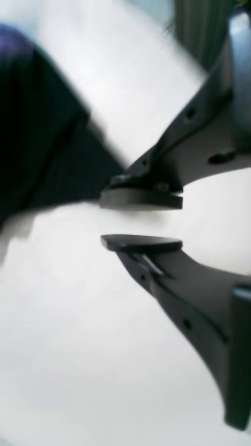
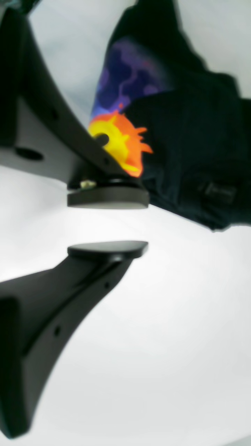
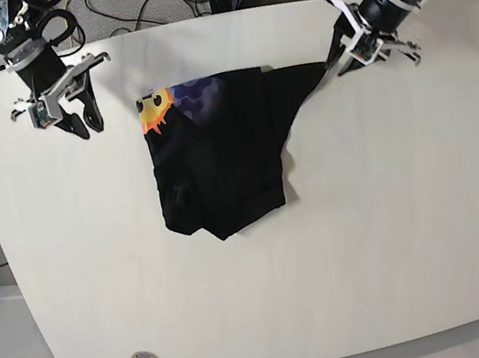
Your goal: Fold the T-shirt properly
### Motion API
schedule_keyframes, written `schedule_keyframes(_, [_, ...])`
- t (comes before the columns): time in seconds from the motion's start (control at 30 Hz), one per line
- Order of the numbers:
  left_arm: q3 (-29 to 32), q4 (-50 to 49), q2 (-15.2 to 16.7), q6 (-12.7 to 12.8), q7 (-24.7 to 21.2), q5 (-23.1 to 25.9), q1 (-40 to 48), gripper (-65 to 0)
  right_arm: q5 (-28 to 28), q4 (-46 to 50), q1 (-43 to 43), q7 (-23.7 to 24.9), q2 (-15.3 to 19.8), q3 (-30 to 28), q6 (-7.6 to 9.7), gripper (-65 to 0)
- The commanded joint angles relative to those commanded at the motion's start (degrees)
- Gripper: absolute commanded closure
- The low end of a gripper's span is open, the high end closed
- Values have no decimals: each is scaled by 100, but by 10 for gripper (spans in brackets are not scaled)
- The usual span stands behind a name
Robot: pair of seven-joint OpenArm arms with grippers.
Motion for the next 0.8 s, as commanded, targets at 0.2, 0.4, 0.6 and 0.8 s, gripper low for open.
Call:
schedule_keyframes(0.2, [-88, 0, 519, 0, -800, -9, 1345, -94, 0, 62, -1055, 281, -571, 88, 0, -141])
schedule_keyframes(0.4, [-79, -88, 853, 0, -1143, 0, 2470, -94, -9, 44, -2136, 255, -879, -202, 9, -141])
schedule_keyframes(0.6, [-70, -1582, 844, 0, -1169, 0, 2268, -94, -79, -1011, -2382, 237, -853, -870, 0, -141])
schedule_keyframes(0.8, [-44, -3191, 826, 0, -1134, 35, 1116, -94, -1020, -2629, -1371, 246, -905, -1169, 0, -141])
